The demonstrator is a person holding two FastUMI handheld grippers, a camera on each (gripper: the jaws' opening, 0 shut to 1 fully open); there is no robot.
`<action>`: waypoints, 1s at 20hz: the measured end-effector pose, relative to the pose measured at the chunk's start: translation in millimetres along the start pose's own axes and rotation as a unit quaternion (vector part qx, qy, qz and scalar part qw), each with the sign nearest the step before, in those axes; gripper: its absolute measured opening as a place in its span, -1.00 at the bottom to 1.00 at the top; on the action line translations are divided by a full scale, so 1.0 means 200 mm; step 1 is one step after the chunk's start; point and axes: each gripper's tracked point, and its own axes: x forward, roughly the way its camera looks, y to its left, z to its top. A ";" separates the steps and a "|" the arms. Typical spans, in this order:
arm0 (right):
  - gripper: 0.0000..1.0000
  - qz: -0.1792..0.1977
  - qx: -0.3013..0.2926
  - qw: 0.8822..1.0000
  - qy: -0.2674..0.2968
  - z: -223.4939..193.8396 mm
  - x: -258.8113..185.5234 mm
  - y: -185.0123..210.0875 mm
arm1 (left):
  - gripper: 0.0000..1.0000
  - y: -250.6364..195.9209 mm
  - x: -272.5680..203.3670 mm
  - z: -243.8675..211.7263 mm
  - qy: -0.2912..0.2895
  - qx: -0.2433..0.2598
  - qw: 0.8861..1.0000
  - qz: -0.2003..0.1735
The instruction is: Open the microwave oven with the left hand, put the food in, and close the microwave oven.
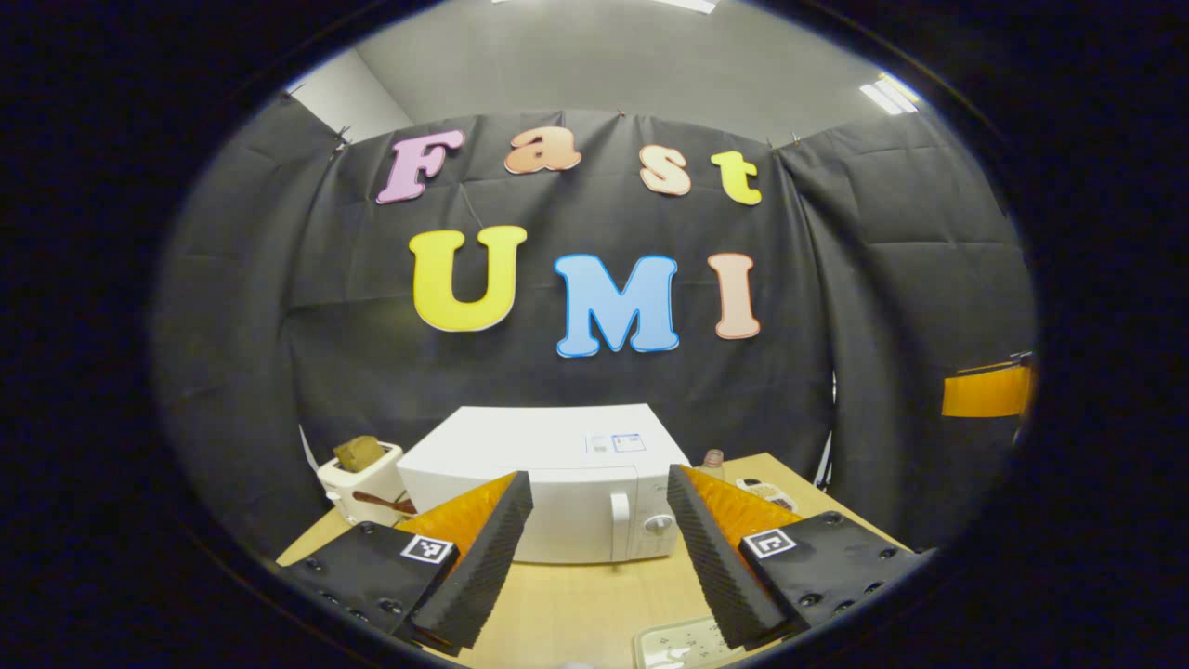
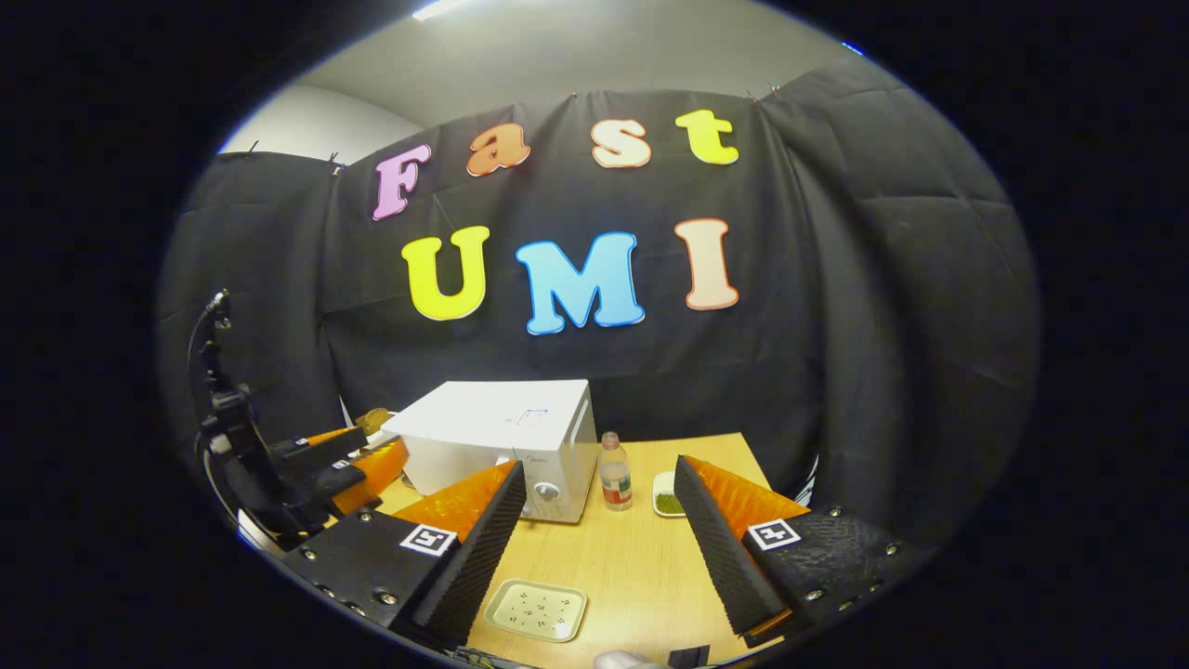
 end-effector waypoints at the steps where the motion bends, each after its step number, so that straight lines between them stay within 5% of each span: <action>1: 0.96 -0.003 -0.005 1.000 -0.015 0.06 -0.01 0.00 | 1.00 0.01 -0.06 0.07 -0.011 -0.003 1.000 -0.003; 8: 0.96 -0.018 -0.040 0.995 -0.087 0.31 -0.11 0.08 | 0.94 0.33 -0.40 0.30 -0.030 0.005 0.998 0.054; 20: 0.95 -0.040 -0.032 0.996 -0.077 0.22 -0.18 0.16 | 1.00 0.52 -0.66 0.46 -0.062 0.010 0.995 0.076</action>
